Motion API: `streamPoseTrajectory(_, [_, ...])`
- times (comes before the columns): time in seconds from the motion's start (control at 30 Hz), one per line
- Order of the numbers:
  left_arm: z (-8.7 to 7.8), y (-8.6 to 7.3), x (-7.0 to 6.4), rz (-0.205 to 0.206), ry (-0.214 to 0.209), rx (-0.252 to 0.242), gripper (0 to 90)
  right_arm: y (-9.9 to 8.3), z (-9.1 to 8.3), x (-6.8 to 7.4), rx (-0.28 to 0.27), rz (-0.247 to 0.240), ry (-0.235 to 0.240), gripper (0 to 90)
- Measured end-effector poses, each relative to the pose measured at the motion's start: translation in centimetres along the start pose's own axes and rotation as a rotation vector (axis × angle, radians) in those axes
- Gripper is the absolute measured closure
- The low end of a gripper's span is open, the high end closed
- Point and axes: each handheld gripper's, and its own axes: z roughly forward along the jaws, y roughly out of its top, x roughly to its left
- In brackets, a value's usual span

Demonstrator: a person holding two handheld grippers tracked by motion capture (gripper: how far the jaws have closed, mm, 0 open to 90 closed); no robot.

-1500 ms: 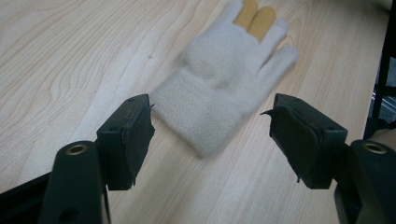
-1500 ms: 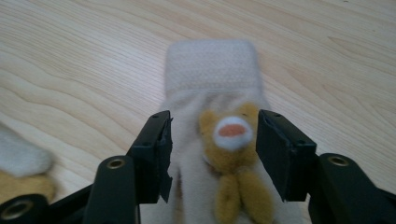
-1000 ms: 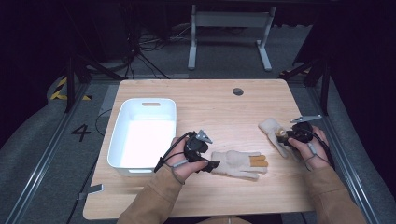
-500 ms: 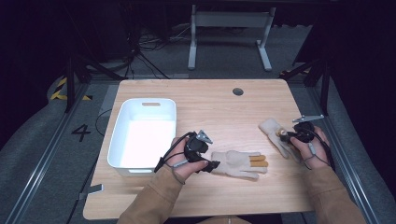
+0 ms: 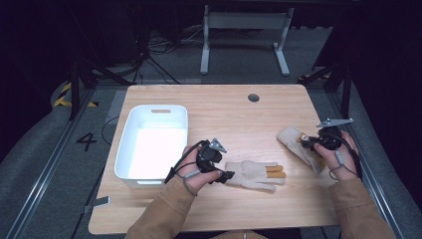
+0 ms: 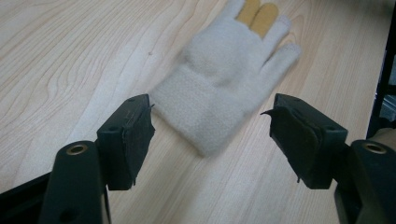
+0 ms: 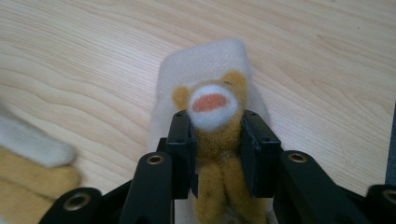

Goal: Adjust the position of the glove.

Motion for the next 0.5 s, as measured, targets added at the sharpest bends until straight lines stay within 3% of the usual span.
streamPoseTrajectory(0.4, [0.0, 0.2, -0.1, -0.005, -0.004, 0.021, 32.9, 1.2, -2.9, 1.8, -0.028, -0.072, 0.058, 68.5])
streamPoseTrajectory(0.5, [-0.2, 0.3, 0.1, -0.019, 0.006, 0.056, 34.7, 1.6, -3.7, 2.5, -0.04, -0.085, 0.098, 68.6])
